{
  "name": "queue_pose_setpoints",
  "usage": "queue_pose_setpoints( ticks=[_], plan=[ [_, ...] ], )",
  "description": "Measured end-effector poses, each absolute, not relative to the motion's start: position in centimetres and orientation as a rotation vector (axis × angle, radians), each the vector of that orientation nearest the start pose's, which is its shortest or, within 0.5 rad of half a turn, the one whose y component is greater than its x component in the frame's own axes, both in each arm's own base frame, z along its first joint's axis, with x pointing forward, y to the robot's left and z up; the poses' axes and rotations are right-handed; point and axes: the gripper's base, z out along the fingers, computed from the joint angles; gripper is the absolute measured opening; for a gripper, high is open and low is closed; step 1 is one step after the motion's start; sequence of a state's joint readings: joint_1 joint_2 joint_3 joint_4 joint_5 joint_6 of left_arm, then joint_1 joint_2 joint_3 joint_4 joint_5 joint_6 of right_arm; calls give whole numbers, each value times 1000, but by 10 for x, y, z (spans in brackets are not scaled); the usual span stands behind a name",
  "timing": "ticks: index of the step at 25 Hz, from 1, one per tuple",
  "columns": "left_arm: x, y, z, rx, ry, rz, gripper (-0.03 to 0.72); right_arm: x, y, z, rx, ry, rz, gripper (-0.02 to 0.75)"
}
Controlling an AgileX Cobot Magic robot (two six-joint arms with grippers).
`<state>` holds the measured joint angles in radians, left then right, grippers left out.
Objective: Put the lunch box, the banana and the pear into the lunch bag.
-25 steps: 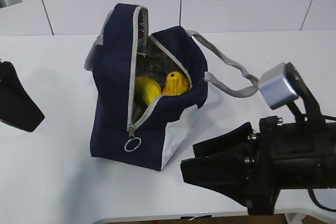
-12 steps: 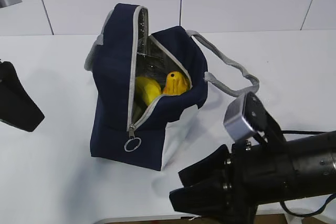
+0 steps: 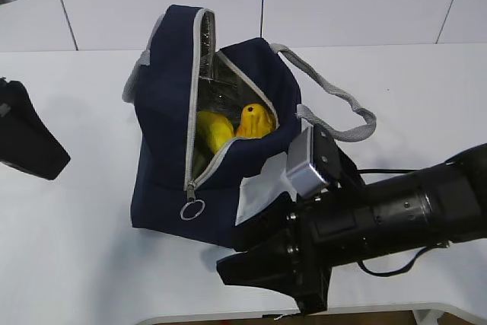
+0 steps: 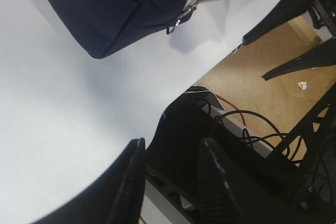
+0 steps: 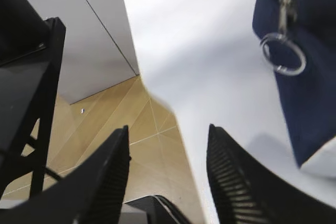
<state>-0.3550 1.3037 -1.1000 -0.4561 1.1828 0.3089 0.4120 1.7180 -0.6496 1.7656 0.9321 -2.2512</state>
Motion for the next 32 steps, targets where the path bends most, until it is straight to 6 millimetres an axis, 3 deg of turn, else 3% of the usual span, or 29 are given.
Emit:
queue_pose_setpoints(
  ticks=[8, 22, 32],
  plan=[
    [213, -116, 318, 766, 2706, -611, 242, 250, 186, 164, -1231, 1767, 1004, 409],
    [216, -116, 319, 754, 2683, -592, 242, 287, 204, 149, -1240, 1734, 1029, 410],
    [216, -116, 319, 753, 2682, -591, 242, 281, 239, 133, -1328, 1708, 1088, 410]
  ],
)
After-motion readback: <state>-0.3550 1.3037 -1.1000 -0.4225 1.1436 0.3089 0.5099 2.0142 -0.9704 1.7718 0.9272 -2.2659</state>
